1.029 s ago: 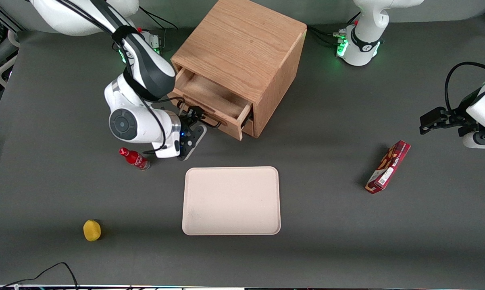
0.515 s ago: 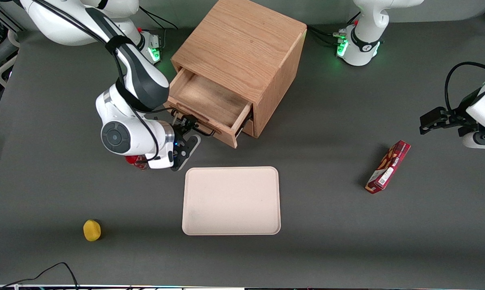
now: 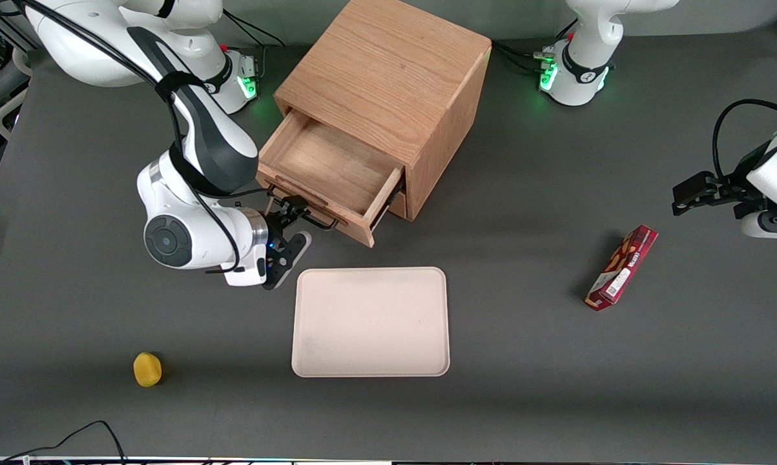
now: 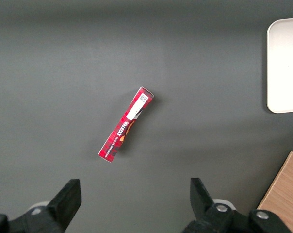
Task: Open upper drawer
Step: 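Pull the upper drawer outward by its handle with the right gripper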
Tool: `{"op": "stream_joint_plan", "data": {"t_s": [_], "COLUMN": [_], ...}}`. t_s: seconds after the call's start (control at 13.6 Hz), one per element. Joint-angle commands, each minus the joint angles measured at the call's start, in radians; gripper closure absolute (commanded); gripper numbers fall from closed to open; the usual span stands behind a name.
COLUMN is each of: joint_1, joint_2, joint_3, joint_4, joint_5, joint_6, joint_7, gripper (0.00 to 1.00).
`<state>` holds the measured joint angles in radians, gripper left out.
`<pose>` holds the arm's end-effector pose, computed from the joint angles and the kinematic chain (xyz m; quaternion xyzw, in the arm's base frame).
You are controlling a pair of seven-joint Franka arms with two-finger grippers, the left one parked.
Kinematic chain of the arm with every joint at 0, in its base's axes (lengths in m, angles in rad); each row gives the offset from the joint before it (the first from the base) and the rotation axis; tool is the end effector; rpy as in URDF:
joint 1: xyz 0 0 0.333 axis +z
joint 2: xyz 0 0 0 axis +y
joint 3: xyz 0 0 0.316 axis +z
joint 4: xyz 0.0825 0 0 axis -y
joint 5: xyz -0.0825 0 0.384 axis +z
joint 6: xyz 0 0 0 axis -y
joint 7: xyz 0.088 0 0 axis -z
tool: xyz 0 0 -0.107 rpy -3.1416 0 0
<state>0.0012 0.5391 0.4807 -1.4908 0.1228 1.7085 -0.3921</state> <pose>0.6037 0.2734 0.3727 -0.8954 -0.3856 0.1380 0.1749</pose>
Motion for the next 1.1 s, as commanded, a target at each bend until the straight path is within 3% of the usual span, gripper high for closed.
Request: {"op": "stream_joint_plan", "data": {"t_s": [0.0, 1.03], "joint_1": [0.005, 0.005], "joint_2": [0.047, 0.090], "joint_3": [-0.001, -0.099], "joint_4": [0.069, 0.195], "joint_5": [-0.048, -0.094], "joint_6": [-0.020, -0.044], "joint_7": [0.006, -0.243], "gripper": [0.00, 0.00]}}
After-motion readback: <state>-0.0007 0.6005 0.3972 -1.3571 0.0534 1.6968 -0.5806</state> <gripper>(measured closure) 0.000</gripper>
